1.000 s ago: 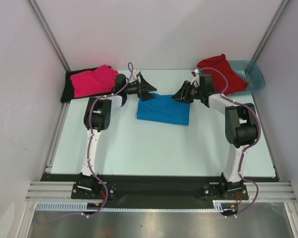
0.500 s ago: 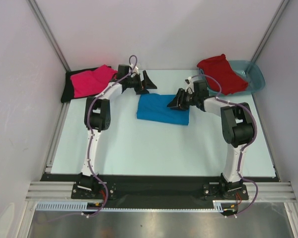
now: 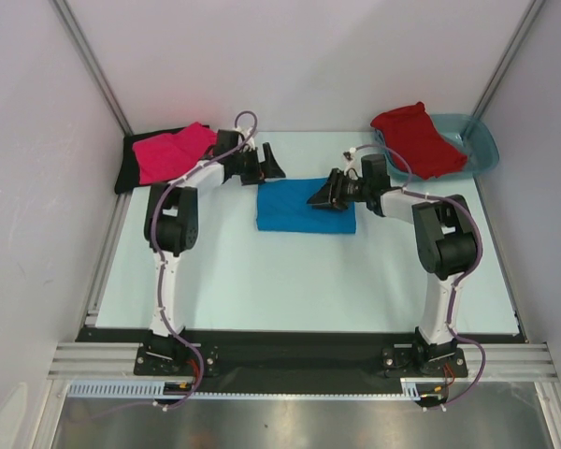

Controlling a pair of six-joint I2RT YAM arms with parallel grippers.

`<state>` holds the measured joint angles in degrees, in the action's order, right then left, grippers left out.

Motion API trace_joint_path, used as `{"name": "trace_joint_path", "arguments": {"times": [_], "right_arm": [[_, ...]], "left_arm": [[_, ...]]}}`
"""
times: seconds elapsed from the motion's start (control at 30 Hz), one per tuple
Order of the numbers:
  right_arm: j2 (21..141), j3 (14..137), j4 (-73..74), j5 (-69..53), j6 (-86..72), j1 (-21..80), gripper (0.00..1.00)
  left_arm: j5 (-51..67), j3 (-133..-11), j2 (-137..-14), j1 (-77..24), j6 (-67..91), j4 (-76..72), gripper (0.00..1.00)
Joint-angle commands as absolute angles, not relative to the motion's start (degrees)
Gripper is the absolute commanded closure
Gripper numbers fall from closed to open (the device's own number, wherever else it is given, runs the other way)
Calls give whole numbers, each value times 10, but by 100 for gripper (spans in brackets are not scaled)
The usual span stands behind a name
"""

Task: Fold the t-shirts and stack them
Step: Fold the tshirt

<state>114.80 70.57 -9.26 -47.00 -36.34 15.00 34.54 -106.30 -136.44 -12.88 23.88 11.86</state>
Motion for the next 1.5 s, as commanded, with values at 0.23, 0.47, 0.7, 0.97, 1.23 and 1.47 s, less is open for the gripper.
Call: {"name": "trace_joint_path", "arguments": {"times": [0.23, 0.47, 0.7, 0.97, 1.23, 1.47], "right_arm": [[1180, 665, -458, -612, -630, 195, 56], [1288, 664, -747, -621, -869, 228, 56], [1344, 673, -760, -596, -840, 234, 57], [1253, 770, -96, -426, -420, 240, 57], [1272, 775, -80, -426, -424, 234, 57], [1204, 708, -211, -486, -472, 236, 57]], "left_arm": [[265, -977, -1190, -126, 201, 97, 0], [277, -897, -1112, -126, 221, 55, 0], [344, -852, -1084, -127, 262, 22, 0], [335, -842, -1078, -140, 255, 41, 0], [346, -824, -1042, -162, 250, 47, 0], [373, -803, -998, -180, 265, 33, 0]]}}
